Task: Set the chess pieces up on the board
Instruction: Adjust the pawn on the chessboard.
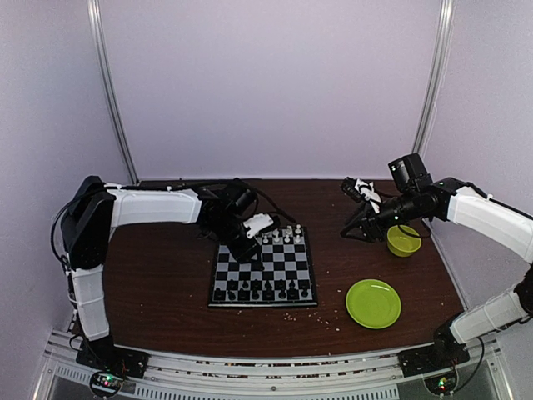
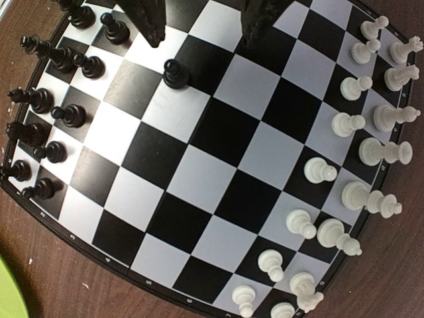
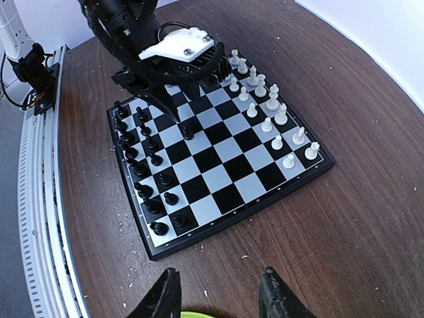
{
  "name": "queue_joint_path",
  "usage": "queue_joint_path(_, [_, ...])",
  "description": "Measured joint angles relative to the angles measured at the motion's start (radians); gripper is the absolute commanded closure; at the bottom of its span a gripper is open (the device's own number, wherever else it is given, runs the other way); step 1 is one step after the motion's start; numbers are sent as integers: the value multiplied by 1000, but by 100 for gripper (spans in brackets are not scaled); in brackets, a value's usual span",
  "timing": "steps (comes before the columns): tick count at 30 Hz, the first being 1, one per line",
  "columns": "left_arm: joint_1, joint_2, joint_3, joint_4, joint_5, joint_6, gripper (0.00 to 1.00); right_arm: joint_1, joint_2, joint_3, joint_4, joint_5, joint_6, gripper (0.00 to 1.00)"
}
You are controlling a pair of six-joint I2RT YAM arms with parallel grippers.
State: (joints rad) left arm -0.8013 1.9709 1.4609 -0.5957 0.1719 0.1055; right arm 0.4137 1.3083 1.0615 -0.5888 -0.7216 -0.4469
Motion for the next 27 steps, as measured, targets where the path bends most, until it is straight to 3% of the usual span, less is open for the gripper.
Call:
queue_joint_path(14, [0, 86, 61, 27, 39, -23, 69, 0, 14, 0, -3, 0, -3, 60])
queue_joint_path(27, [0, 69, 66, 27, 53, -23, 67, 0, 23, 0, -6, 0, -18, 60])
